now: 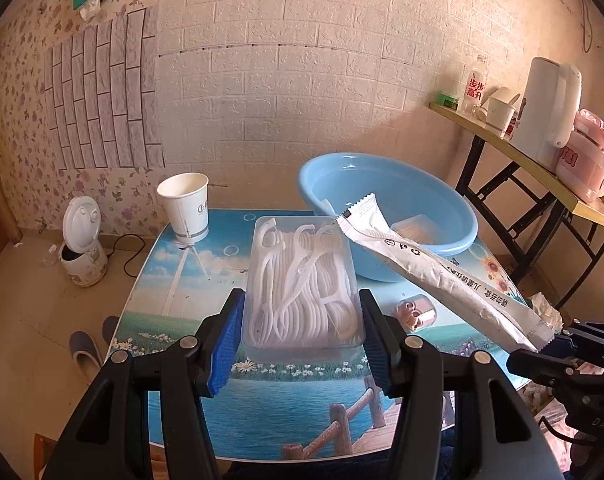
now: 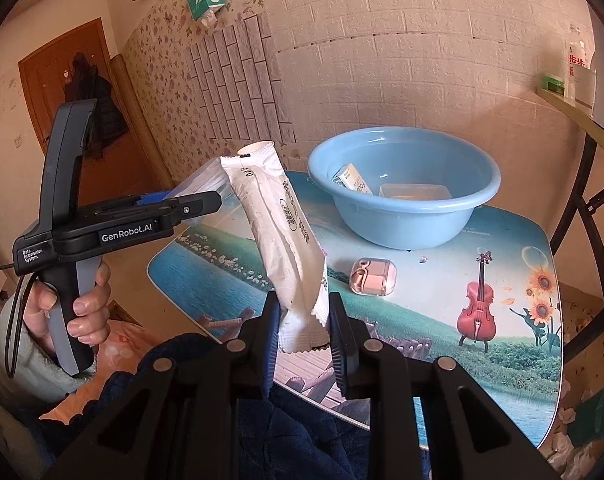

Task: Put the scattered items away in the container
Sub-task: 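Carry the floss-pick box and white packet toward the basin with both tools, then lower the floss-pick box with the left tool while the right tool lowers the white packet into the basin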

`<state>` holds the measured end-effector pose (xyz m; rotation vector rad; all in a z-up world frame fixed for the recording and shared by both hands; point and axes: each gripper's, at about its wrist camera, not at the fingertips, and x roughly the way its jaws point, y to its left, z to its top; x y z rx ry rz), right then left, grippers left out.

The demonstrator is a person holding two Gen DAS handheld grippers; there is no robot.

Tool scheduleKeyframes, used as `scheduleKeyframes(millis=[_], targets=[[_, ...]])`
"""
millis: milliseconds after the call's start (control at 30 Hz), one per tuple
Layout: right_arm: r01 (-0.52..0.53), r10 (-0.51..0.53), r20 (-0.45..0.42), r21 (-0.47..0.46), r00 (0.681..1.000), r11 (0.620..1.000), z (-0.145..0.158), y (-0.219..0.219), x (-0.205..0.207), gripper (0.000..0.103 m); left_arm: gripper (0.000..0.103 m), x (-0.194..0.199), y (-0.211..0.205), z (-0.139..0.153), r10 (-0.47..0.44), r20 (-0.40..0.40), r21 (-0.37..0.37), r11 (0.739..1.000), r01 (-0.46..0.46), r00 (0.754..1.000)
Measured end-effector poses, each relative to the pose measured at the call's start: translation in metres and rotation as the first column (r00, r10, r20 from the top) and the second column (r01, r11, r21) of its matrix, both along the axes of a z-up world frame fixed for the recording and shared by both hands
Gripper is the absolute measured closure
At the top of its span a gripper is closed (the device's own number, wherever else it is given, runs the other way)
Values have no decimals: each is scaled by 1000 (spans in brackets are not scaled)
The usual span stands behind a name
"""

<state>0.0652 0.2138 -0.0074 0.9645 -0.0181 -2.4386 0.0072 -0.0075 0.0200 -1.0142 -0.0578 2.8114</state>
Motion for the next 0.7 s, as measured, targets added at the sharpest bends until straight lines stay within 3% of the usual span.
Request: scheduleKeyframes(millis=[700], targets=[[125, -124, 34, -45, 992, 991, 12, 26, -43, 79, 50, -45, 32, 24, -56, -21, 16, 998, 56, 998]])
